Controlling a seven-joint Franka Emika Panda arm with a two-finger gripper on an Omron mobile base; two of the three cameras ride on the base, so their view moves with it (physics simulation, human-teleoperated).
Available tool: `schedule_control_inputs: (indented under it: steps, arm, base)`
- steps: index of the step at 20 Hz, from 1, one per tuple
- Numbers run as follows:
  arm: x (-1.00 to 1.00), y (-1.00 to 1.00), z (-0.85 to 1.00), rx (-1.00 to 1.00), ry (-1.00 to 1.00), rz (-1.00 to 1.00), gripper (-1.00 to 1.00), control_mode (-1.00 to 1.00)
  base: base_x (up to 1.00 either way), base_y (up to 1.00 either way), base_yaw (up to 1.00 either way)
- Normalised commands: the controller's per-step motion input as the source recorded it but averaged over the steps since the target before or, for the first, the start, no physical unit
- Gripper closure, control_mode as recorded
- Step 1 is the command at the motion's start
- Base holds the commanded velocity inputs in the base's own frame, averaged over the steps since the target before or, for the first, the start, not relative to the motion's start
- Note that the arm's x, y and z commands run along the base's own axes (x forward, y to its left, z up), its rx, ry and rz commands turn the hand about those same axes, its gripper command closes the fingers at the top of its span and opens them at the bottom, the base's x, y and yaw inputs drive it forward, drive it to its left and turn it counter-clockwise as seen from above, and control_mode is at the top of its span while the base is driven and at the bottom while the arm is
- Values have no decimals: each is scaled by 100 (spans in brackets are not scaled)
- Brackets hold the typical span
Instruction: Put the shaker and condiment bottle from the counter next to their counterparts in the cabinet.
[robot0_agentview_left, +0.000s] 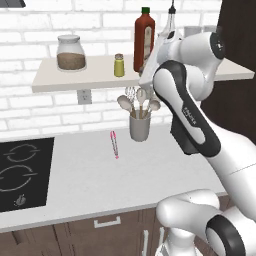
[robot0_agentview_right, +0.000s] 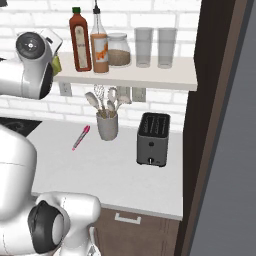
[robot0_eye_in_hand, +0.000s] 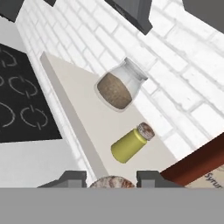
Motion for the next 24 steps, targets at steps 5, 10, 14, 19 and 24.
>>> schedule_control_inputs:
  steps: [5, 10, 14, 19, 24]
  arm:
    - [22, 0, -1, 0, 0, 0, 100, -100]
    - [27, 0, -6, 0, 0, 0, 100, -100]
    - [18, 0, 0, 0, 0, 0, 100, -100]
    - [6, 0, 0, 0, 0, 0, 100, -100]
    - [0, 0, 0, 5, 10, 2, 100, -100]
  base:
    - [0, 0, 0]
    - [0, 0, 0]
    - [0, 0, 0]
    - [0, 0, 0]
    - [0, 0, 0]
